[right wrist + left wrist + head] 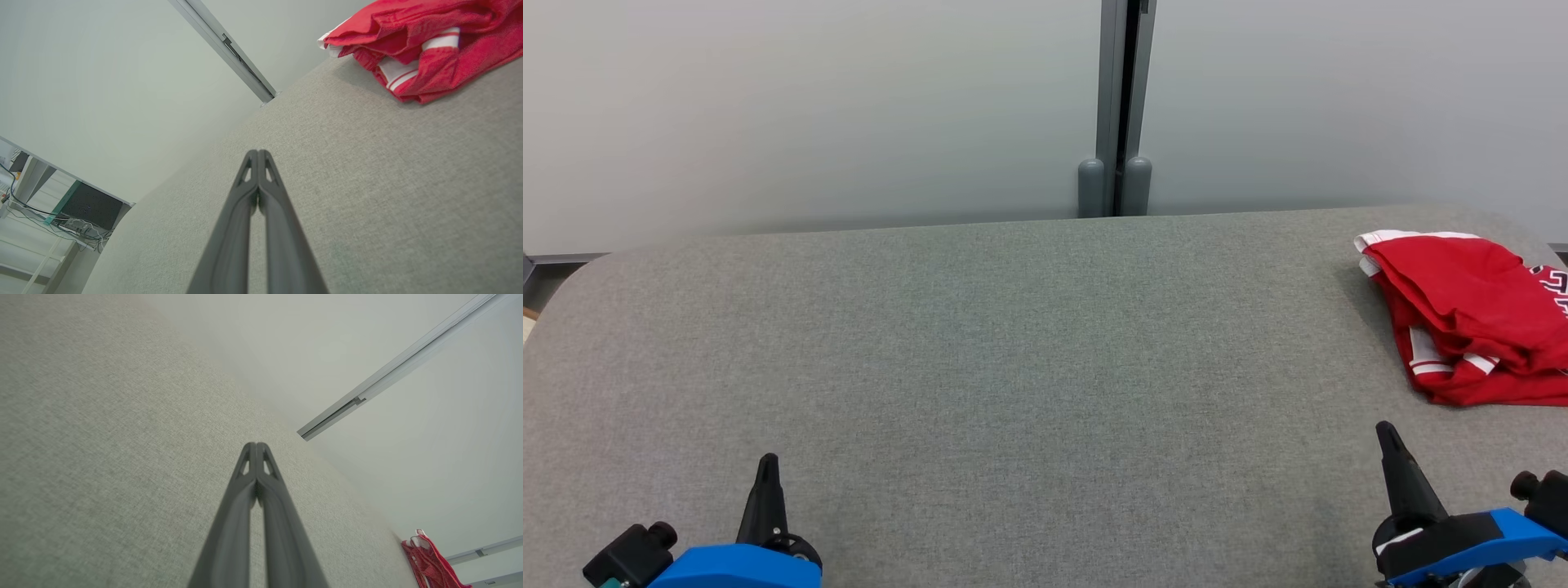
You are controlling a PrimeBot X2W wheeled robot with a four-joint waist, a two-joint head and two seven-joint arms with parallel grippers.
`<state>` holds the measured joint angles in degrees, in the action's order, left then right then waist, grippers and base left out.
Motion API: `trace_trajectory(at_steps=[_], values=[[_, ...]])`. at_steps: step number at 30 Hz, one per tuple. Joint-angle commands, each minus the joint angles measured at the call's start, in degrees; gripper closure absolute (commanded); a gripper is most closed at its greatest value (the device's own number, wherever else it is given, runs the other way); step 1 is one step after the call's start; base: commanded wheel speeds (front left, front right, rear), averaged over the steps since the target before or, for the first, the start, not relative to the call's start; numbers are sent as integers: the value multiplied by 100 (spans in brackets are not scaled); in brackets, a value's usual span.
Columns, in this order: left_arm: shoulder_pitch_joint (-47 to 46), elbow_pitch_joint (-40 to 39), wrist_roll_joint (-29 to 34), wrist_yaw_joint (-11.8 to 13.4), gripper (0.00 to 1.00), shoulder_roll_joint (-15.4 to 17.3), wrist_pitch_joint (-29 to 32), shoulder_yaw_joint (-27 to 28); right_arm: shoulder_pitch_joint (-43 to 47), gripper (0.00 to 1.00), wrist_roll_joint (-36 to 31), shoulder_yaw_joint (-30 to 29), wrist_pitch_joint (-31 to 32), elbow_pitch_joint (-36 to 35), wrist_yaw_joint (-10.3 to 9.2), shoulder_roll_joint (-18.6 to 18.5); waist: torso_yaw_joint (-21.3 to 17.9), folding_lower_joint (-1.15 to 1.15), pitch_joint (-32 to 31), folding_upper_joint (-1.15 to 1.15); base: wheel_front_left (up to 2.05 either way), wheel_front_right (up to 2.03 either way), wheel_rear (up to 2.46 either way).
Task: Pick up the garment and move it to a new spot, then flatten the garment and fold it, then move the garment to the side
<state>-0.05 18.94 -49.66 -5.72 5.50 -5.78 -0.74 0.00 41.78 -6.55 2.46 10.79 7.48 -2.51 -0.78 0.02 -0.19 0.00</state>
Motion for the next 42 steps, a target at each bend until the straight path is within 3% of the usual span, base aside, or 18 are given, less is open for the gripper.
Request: trace_trajectory(at_steps=[1,42], values=[[-175,-101,-155,-37,100,15,36,57,-173,100,184,-2,12,-55,1,-30,2,0,0,0,0,0,0],[-455,-335,-2522,-131,100,-143,734,458,-457,100,2989,-1,243,161,2,-44,38,-1,18,0,0,0,0]])
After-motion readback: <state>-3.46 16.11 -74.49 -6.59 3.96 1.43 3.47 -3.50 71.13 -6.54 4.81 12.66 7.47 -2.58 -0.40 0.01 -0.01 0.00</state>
